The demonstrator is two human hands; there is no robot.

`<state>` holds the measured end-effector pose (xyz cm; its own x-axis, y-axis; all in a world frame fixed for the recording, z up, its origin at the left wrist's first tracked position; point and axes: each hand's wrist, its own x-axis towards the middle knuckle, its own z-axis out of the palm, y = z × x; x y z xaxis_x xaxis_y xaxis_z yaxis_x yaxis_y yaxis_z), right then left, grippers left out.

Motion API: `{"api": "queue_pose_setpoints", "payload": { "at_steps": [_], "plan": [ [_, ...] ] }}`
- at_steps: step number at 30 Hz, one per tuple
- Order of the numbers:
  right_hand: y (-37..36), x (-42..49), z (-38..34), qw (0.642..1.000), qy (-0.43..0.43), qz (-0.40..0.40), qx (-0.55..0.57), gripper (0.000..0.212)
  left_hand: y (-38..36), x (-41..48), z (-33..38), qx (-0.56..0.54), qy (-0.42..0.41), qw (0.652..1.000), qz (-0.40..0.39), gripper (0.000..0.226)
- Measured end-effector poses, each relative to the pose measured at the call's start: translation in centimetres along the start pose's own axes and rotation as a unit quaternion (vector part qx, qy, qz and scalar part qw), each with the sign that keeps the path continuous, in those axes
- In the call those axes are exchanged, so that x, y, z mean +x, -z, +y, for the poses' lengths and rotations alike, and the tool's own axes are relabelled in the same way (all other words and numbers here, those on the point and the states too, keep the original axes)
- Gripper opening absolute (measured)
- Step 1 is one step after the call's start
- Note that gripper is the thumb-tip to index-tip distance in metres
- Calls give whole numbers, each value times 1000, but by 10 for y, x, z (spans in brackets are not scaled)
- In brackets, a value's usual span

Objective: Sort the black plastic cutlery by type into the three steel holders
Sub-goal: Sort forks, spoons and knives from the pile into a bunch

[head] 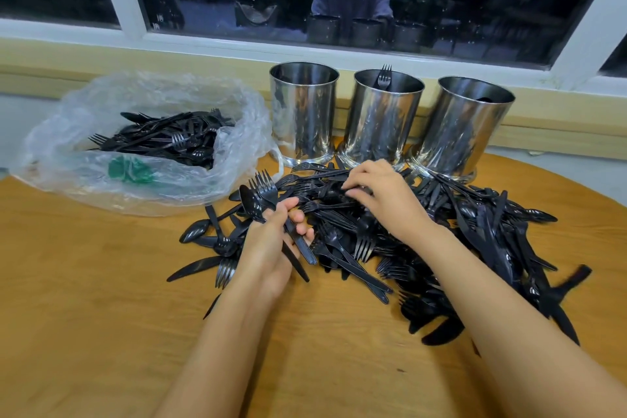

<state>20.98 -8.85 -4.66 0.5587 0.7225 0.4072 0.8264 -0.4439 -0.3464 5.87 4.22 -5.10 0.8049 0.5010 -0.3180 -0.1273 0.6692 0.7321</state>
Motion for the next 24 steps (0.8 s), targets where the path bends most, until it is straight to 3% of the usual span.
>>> {"api": "queue_pose_setpoints", "payload": {
  "at_steps": [3,5,9,11,17,24],
  "plan": [
    [9,-11,-13,990,-72,98,73,14,0,-1,-1,1,2,1000,-3,25],
    [14,-20,-29,965,-138,126,181,16,-1,-1,-3,4,5,1000,-6,26],
    [14,-42,-66,882,-235,55,405,27,-3,-1,-8,2,14,1000,-19,27],
    [9,-50,-78,857,-249,38,450,25,-4,-3,-10,9,17,999,-29,28],
    [-8,-52,-82,881,-267,62,386,6,-6,-6,-15,71,19,996,-55,36],
    [-10,-55,-79,942,-200,77,258,6,-6,-5,-14,56,-4,998,-41,28]
  ]
}}
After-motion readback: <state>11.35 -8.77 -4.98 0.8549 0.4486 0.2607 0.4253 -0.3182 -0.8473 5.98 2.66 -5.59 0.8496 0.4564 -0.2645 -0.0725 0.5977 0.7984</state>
